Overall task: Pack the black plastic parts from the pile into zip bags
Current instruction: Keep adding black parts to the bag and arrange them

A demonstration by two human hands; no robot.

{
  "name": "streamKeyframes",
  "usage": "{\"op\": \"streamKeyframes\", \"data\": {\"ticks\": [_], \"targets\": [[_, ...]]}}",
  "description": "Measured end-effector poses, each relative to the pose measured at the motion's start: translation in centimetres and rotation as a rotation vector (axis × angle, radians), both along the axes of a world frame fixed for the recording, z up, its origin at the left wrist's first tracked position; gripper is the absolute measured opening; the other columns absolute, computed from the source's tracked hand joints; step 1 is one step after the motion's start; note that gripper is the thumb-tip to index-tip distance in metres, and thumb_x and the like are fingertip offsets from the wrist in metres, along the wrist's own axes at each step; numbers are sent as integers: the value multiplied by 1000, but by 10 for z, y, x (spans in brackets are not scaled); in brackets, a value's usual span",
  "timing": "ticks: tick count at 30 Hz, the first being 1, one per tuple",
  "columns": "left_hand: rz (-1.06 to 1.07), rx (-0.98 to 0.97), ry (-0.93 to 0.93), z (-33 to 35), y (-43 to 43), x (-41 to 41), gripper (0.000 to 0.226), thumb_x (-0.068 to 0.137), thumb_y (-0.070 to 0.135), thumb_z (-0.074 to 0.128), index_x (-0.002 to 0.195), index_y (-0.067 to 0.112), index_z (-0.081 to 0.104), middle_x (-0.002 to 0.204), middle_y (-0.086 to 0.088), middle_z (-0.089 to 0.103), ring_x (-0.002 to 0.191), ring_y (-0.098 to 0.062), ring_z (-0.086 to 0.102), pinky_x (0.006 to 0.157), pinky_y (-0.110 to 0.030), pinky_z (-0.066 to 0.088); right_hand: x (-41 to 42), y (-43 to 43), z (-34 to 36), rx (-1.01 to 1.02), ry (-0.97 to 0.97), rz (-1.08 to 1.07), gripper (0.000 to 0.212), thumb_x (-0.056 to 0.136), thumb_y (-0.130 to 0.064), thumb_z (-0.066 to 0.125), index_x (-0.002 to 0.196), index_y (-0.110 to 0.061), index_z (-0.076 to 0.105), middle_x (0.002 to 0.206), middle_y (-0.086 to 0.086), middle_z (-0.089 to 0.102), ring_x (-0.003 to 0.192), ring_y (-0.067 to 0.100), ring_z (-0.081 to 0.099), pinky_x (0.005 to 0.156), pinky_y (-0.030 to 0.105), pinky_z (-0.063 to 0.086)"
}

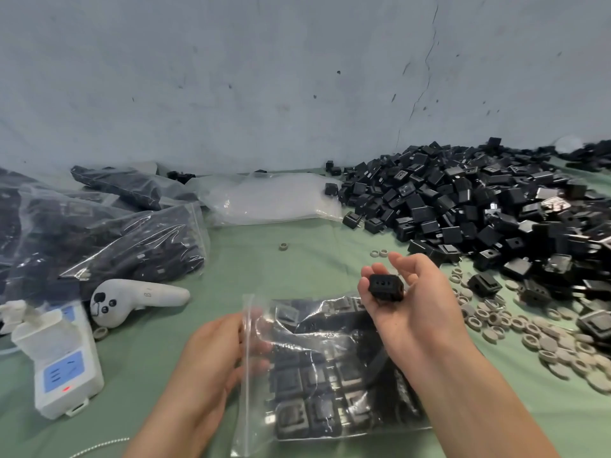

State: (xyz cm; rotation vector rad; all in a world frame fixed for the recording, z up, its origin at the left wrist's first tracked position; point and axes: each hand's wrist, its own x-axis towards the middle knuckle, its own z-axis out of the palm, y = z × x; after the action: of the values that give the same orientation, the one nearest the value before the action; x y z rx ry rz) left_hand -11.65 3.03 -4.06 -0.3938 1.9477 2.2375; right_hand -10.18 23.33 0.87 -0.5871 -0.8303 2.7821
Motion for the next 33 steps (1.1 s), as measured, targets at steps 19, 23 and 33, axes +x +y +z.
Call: {"op": "streamKeyframes", "data": {"ticks": [19,23,33], "targets": [[1,-77,134,0,21,7,18,97,10,58,99,-5,68,72,-9,74,58,-11,68,57,-23,58,32,24,-6,-60,-97,-39,27,97,-7,47,123,-8,56,112,21,52,85,25,57,56,27,57],[-10,10,137,1,26,5,27,103,10,46,108,-14,56,98,-18,74,64,-17,71,53,-20,56,36,36,-8,-92,-126,-46,32,97,-4,44,127,-6,56,110,21,53,87,26,55,68,29,55],[-76,354,12,11,24,3,14,104,8,43,93,1,47,105,-33,69,94,-41,72,66,-39,63,30,38,-9,-100,-158,-79,30,96,-2,46,124,-4,58,129,22,47,114,32,55,70,36,57]]}}
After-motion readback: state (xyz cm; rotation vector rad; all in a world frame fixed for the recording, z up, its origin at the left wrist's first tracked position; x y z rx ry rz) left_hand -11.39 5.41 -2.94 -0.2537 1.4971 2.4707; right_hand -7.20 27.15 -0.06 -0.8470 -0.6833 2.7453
